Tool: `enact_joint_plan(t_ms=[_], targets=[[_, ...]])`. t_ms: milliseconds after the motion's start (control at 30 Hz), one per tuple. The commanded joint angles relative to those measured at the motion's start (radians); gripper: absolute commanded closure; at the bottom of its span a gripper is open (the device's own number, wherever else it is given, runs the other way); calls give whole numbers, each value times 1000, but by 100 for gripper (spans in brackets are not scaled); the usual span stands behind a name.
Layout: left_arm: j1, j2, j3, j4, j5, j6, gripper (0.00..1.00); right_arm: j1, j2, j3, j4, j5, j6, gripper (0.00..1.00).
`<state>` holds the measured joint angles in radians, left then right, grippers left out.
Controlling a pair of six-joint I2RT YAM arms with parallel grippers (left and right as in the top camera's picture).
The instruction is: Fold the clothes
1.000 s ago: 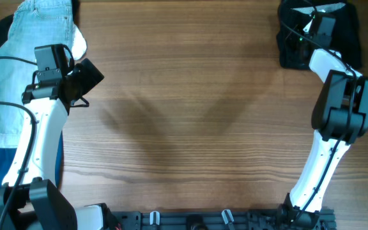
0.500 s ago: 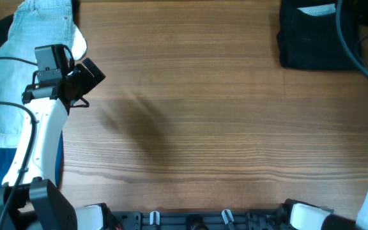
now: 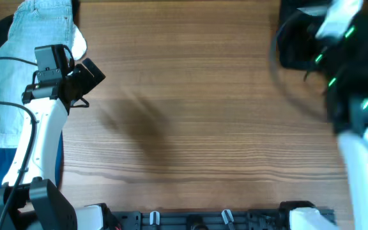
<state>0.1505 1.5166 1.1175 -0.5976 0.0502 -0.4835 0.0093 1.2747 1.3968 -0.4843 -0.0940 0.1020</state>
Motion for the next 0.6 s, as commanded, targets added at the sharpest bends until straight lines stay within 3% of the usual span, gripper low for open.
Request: enact_joint_plan(t_ms=[0,100,167,267,367,567], targets=[[-5,4,3,5,5,5,0,64,-267,-390,272,179,-73,0],[-5,4,3,5,5,5,0,58,-556,-881,666,88,-64,0],[-5,4,3,5,5,5,0,47,-733,-1093,755,89,11,0],[-5,4,3,5,5,5,0,27,-980,-1290,751,70,39,0],[-5,4,3,5,5,5,0,27,-1101,-1372,716,63,52,0],[-5,4,3,5,5,5,0,27,-1277,-1392,493,56,58,0]])
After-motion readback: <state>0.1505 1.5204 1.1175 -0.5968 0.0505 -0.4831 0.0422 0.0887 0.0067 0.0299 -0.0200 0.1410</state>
